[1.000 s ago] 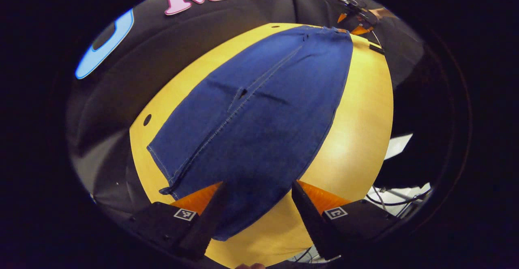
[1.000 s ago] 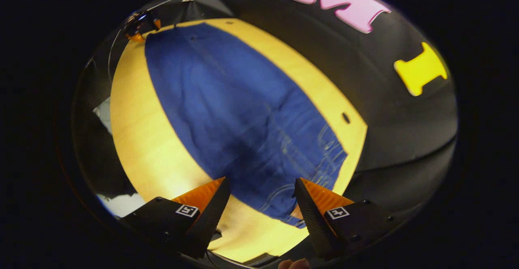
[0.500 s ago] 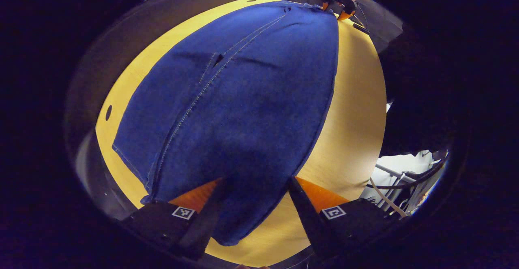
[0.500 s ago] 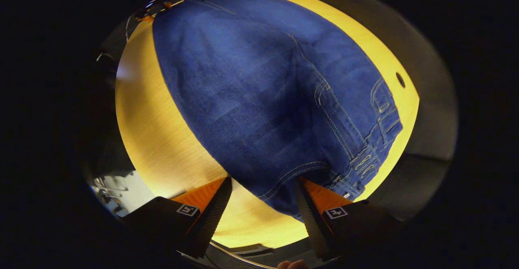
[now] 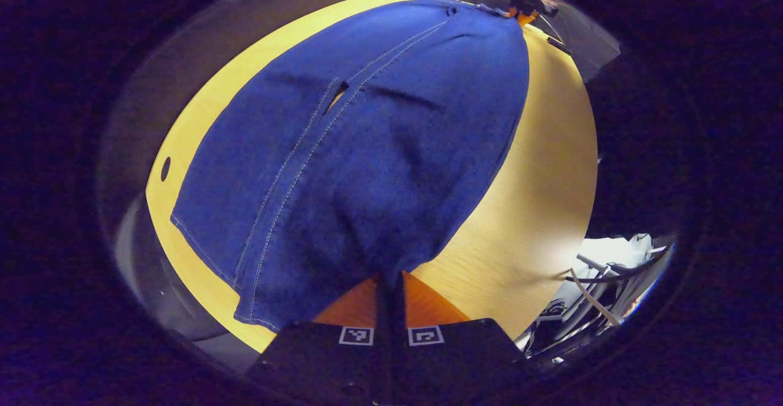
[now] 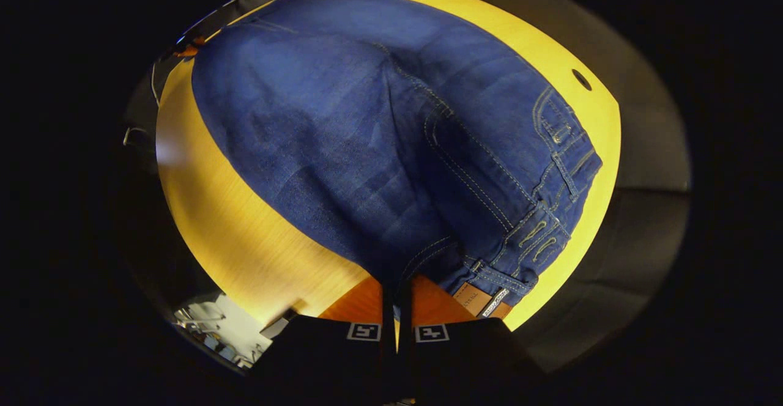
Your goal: Grasp the waist and the cuffs of the jeans and fold them to make the two legs overlap; first hold the waist and fold one-third of the jeans toward the cuffs, then hold the cuffs and fold the remaining one-third in the same direction to finish folding.
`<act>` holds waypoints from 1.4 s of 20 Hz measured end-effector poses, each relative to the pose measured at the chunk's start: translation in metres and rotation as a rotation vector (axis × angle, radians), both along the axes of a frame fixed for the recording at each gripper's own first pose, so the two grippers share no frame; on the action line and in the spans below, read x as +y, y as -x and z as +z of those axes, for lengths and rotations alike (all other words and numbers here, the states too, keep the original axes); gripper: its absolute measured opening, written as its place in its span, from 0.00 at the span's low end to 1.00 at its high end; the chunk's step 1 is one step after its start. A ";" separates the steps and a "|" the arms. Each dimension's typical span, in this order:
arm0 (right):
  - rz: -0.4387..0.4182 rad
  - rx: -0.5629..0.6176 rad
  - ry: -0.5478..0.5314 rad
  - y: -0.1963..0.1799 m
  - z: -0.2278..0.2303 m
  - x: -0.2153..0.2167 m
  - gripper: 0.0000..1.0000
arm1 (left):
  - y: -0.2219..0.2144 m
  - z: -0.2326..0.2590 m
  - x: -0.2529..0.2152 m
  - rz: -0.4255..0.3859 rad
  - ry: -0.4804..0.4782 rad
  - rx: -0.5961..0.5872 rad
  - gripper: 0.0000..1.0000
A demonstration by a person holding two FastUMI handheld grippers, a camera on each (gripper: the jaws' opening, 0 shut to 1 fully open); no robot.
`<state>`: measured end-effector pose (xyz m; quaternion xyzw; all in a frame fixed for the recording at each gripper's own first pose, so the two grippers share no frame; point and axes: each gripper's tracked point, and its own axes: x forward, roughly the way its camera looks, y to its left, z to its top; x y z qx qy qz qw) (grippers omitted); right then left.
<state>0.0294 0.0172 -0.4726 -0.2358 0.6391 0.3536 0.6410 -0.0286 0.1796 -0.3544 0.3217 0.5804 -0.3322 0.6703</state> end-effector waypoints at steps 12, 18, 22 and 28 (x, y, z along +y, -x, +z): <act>-0.267 -0.294 -0.206 -0.153 0.104 0.028 0.05 | -0.153 0.091 0.019 0.168 -0.109 -0.267 0.06; -0.337 -0.395 -0.181 -0.261 0.067 0.056 0.05 | -0.273 0.063 0.038 0.278 -0.183 -0.289 0.09; -0.342 -0.321 -0.084 -0.272 -0.013 0.059 0.05 | -0.294 0.063 0.027 0.205 -0.233 -0.253 0.12; -0.314 -0.318 -0.055 -0.274 -0.021 0.067 0.06 | -0.300 0.058 0.045 0.316 -0.256 -0.201 0.21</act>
